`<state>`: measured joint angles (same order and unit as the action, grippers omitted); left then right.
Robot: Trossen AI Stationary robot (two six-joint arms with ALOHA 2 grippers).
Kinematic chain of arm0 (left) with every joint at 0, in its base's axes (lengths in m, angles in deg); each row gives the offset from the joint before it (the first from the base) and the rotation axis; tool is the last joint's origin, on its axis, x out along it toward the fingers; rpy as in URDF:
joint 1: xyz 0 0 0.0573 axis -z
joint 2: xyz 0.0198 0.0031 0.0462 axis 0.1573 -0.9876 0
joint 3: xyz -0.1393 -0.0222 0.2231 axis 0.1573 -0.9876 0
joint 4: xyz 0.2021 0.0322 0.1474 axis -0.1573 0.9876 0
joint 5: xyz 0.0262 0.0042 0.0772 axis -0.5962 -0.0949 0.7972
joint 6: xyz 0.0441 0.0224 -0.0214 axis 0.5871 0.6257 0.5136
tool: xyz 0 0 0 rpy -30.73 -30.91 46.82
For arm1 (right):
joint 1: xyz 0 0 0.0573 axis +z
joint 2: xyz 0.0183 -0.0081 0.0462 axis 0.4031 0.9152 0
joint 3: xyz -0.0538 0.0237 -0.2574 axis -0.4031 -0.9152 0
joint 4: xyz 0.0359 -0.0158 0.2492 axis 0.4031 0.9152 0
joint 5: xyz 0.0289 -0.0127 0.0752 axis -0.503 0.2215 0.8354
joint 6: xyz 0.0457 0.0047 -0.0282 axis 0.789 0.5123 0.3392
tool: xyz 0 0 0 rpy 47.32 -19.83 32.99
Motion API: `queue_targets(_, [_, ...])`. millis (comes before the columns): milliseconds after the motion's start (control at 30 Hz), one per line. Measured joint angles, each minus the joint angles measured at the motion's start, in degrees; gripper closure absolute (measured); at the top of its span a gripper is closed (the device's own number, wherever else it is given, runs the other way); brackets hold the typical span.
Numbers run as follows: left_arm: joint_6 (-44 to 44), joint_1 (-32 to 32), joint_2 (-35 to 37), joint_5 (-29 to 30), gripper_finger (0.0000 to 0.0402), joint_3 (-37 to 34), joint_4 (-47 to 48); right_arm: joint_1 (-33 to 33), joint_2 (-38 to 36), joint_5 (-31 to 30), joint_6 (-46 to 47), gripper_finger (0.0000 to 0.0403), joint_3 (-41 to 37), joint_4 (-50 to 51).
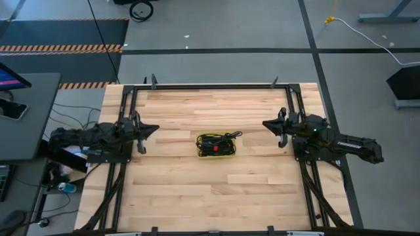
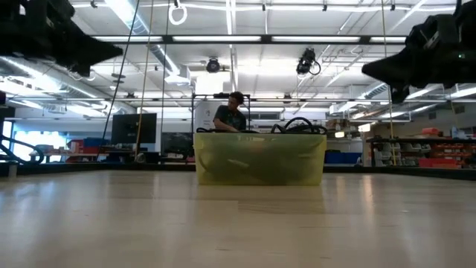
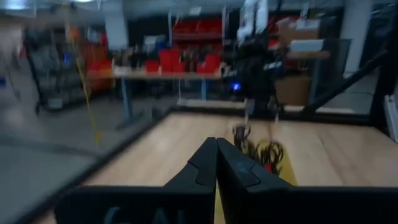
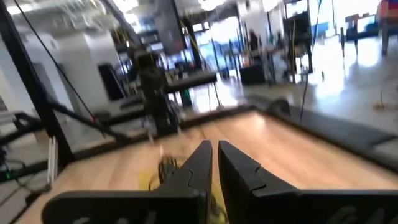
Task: Pick and place USB-C Cables
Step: Return to Home Position
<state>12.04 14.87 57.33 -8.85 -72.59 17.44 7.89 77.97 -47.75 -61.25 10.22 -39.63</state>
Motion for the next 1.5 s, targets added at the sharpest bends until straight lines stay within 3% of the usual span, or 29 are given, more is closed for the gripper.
queue_targets(133, [-5.2, -2.2, 0.0, -2.5, 0.0392, 0.0, 4.6, 0.0, 0.0, 0.0, 0.4, 0.0371, 0.0, 3.5])
queue_targets(500, [-4.2, -3.7, 0.0, -11.6, 0.0392, 0.0, 4.0, 0.0, 0.0, 0.3, -1.4, 0.0371, 0.0, 4.1])
queue_targets(733, [-7.1, -3.7, 0.0, -12.3, 0.0392, -0.2, 8.0, 0.0, 0.0, 0.4, -1.4, 0.0371, 0.0, 4.2])
queue_targets(800, [-8.0, -3.7, 0.0, -13.0, 0.0392, -2.5, 4.2, 0.0, 0.0, 0.4, -1.1, 0.0371, 0.0, 4.2])
queue_targets(867, [-7.9, -3.7, 0.0, -15.2, 0.0392, -6.6, -5.5, 0.0, 0.0, 0.4, 0.0, 0.0371, 0.0, 4.1])
queue_targets(1000, [-8.0, -3.7, -1.2, -18.0, 0.0392, -6.6, -5.3, 0.1, 0.1, 0.5, 1.2, 0.0371, 0.0, 4.1])
queue_targets(1300, [-7.0, -3.7, -1.1, -18.2, 0.0392, -6.6, -5.5, 0.2, 0.5, 0.4, 2.0, 0.0371, 0.0, 4.1])
queue_targets(1500, [-12.8, -3.7, -1.1, -18.0, 0.0392, -6.6, -5.7, 0.2, 0.5, 0.4, 2.1, 0.0371, 0.0, 3.7])
